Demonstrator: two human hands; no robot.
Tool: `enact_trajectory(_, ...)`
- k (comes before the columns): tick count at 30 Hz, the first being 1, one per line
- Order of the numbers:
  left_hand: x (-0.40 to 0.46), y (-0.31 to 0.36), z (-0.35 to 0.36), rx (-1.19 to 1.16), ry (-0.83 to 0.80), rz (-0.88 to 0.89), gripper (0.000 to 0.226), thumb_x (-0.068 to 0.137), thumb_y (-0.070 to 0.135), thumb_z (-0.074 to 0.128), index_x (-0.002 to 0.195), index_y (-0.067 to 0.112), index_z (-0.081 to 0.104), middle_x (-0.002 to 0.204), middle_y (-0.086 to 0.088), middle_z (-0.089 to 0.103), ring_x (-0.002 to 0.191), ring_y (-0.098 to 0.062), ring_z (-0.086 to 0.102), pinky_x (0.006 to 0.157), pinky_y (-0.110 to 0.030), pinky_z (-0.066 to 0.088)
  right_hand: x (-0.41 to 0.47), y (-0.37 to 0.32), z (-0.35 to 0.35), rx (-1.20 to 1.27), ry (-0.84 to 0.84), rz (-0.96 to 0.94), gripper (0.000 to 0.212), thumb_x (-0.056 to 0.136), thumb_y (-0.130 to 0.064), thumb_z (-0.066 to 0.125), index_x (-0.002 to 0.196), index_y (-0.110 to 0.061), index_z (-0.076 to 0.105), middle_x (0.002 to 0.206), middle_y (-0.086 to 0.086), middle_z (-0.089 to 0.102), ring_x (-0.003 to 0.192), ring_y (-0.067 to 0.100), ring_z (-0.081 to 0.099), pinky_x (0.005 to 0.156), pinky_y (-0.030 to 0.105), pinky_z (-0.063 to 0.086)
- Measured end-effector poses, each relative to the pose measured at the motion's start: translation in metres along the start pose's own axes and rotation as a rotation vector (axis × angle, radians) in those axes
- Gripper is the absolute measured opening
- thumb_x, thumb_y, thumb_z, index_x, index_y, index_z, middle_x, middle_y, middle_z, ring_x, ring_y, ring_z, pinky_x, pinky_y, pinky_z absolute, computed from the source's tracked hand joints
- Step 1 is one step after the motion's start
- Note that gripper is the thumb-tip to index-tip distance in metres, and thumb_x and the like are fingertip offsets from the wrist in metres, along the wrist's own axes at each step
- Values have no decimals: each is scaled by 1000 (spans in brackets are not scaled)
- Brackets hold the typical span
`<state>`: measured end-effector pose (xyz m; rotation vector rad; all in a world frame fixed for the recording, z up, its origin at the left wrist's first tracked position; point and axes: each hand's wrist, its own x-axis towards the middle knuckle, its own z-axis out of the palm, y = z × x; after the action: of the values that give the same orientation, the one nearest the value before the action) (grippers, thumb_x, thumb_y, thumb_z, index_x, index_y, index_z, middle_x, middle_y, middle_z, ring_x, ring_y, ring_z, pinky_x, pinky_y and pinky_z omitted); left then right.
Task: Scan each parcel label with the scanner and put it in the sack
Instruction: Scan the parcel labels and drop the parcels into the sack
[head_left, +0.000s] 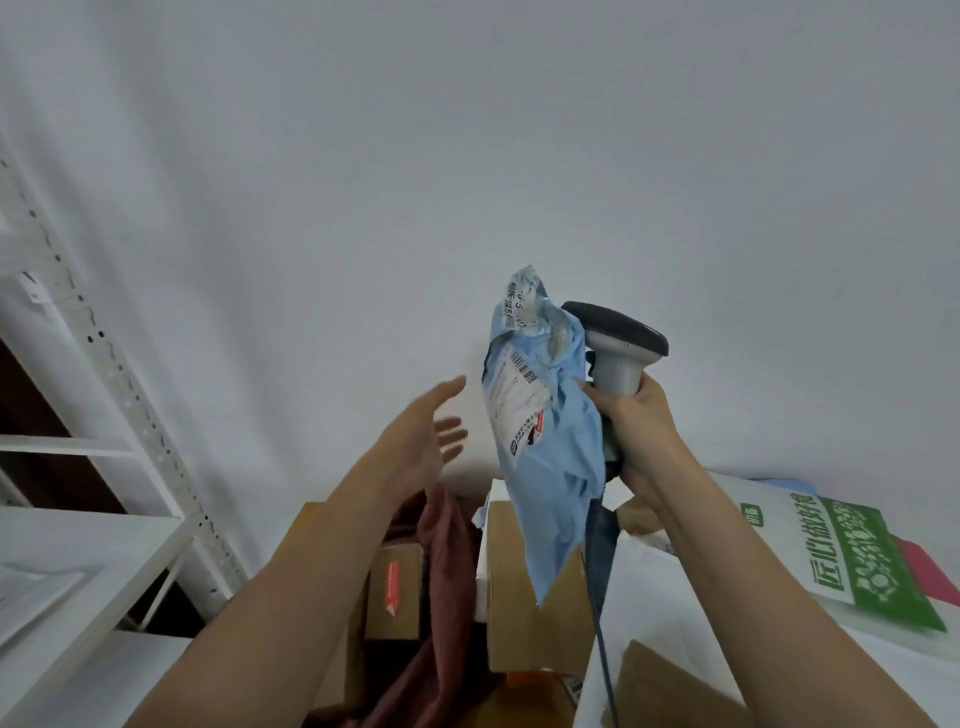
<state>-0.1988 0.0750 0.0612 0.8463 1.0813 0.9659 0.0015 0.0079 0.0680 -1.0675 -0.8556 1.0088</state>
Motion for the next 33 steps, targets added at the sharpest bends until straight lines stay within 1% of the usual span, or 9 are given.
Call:
enact_trajectory(2,5,-19,-10,0,-144,-158,72,80,52,68,134,12,43,130,-22,54,111,-35,59,92,-44,49,-2,-2,-1,13,-32,20,11,88,-1,64,90,-4,54,59,-3,67,54,8,64,50,22,52)
enact_trajectory(4,7,-33,-13,-86,-328,-224,79,75,58,70,131,5,52,123,-22,61,105,-36,64,87,-46,54,-4,-3,-1,-36,-13,21,15,91,-1,60,81,-7,51,47,-9,62,43,2,59,43,15,46)
enact_trajectory(7,8,-41,-11,-196,-445,-166,67,84,47,67,135,6,55,129,-16,61,114,-30,63,93,-43,52,-7,-2,-3,-137,29,-12,23,92,2,58,73,-10,50,48,-7,57,44,6,56,40,11,43)
enact_trajectory(13,22,-34,-28,-340,-223,-22,56,82,28,72,133,9,58,128,-15,63,120,-33,59,106,-50,43,-3,-2,-9,-198,84,22,17,87,-11,67,96,-5,54,75,12,51,57,17,50,53,28,48)
enact_trajectory(17,39,-35,-49,-435,-55,111,49,92,18,64,138,9,51,134,-17,58,125,-37,53,108,-57,38,-4,-10,-11,-169,73,85,22,88,-24,67,101,-10,57,77,5,51,50,11,50,49,22,49)
enact_trajectory(20,45,-33,-54,-517,103,137,43,92,7,59,135,8,54,131,-16,60,121,-34,56,106,-53,41,-11,-18,-2,-69,-44,145,30,89,-32,66,107,-9,59,89,6,55,50,13,50,52,27,49)
enact_trajectory(26,46,-36,-49,-601,147,90,51,82,3,46,132,9,57,131,-16,61,123,-34,55,109,-47,39,-26,-31,18,7,-285,209,25,95,-28,57,106,-6,60,92,6,61,48,16,48,52,29,49)
enact_trajectory(30,51,-35,-50,-601,175,136,38,79,-4,45,108,11,64,120,-14,66,108,-33,61,105,-49,43,-30,-33,26,-48,-305,212,26,96,-26,56,109,-4,57,97,9,58,47,15,47,49,29,49)
enact_trajectory(33,51,-34,-52,-600,166,149,37,81,-7,47,108,12,63,112,-12,68,101,-30,64,100,-47,48,-32,-33,29,-47,-308,216,25,96,-26,56,108,-4,58,97,10,57,47,15,47,49,28,48)
